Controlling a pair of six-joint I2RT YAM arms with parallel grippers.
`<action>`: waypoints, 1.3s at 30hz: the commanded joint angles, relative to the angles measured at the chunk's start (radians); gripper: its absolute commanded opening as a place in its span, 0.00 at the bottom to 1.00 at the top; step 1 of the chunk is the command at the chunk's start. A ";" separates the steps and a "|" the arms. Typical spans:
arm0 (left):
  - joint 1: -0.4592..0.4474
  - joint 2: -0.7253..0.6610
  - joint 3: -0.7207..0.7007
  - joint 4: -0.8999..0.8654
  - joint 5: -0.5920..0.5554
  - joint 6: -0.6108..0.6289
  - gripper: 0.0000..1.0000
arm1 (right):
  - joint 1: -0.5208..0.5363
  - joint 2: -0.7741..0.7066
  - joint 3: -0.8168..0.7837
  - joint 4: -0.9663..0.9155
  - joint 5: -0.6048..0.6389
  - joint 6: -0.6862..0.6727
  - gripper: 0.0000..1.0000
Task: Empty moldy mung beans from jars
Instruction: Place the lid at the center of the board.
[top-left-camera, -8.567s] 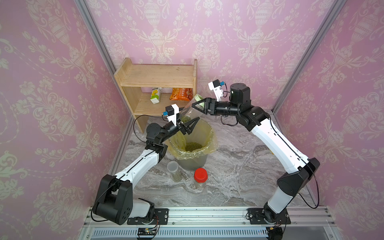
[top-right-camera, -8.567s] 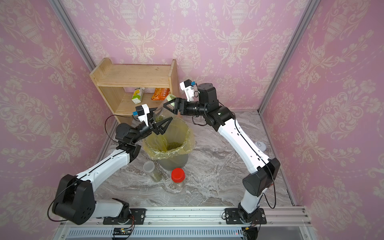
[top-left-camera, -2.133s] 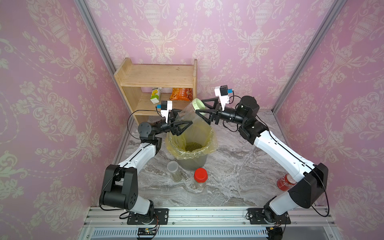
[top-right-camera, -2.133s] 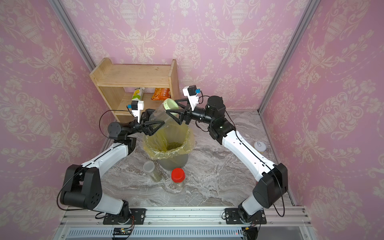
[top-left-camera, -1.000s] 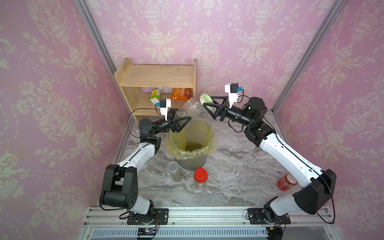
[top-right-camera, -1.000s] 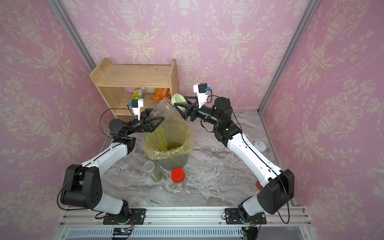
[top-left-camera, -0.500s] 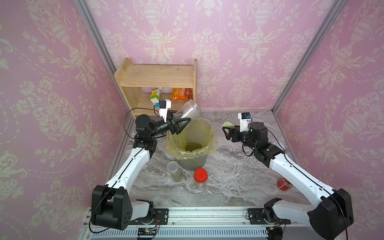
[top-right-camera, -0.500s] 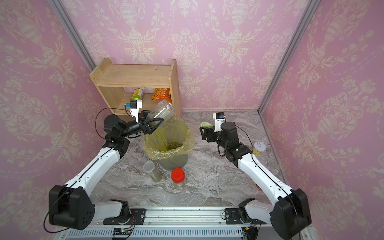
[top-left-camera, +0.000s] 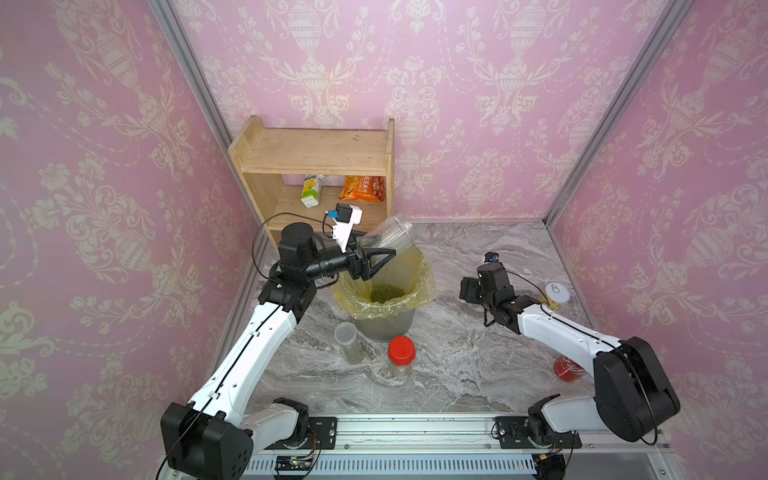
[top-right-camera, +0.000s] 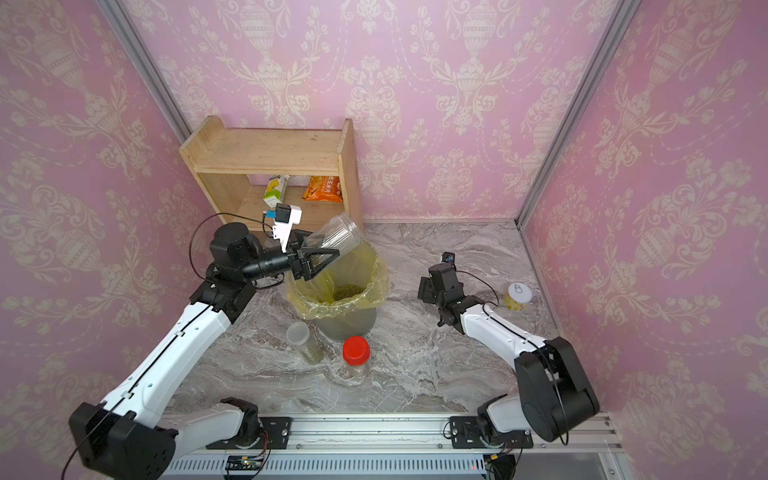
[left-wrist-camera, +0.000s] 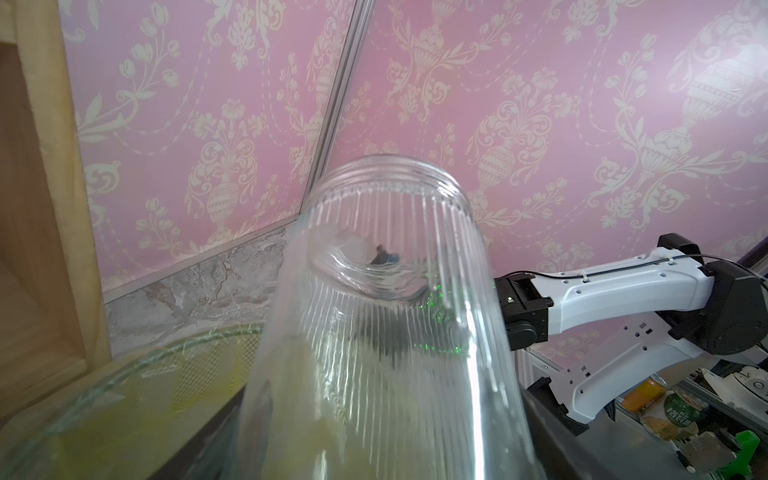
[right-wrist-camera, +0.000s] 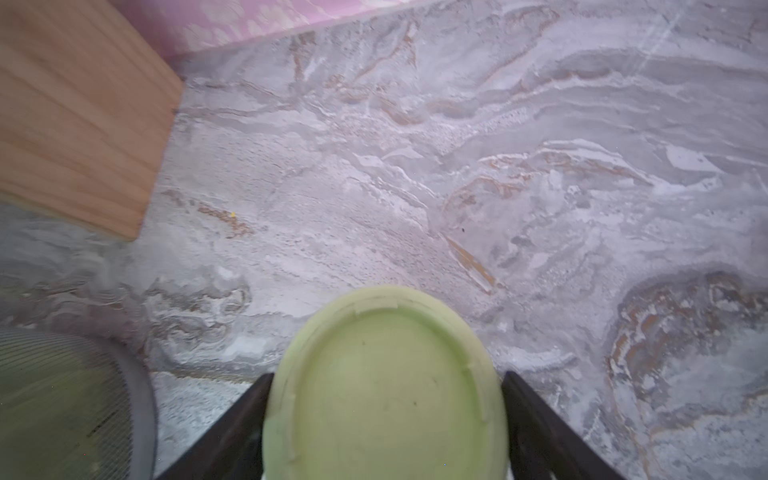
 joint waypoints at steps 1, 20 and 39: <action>-0.025 -0.065 0.058 -0.112 -0.073 0.051 0.49 | -0.014 0.084 0.029 -0.045 0.041 0.065 0.67; -0.027 -0.077 0.187 -0.707 -0.322 0.164 0.48 | -0.056 0.112 0.052 0.038 0.000 0.058 1.00; -0.094 0.299 0.801 -1.378 -0.662 0.301 0.49 | -0.013 0.038 0.082 -0.050 -0.065 -0.061 1.00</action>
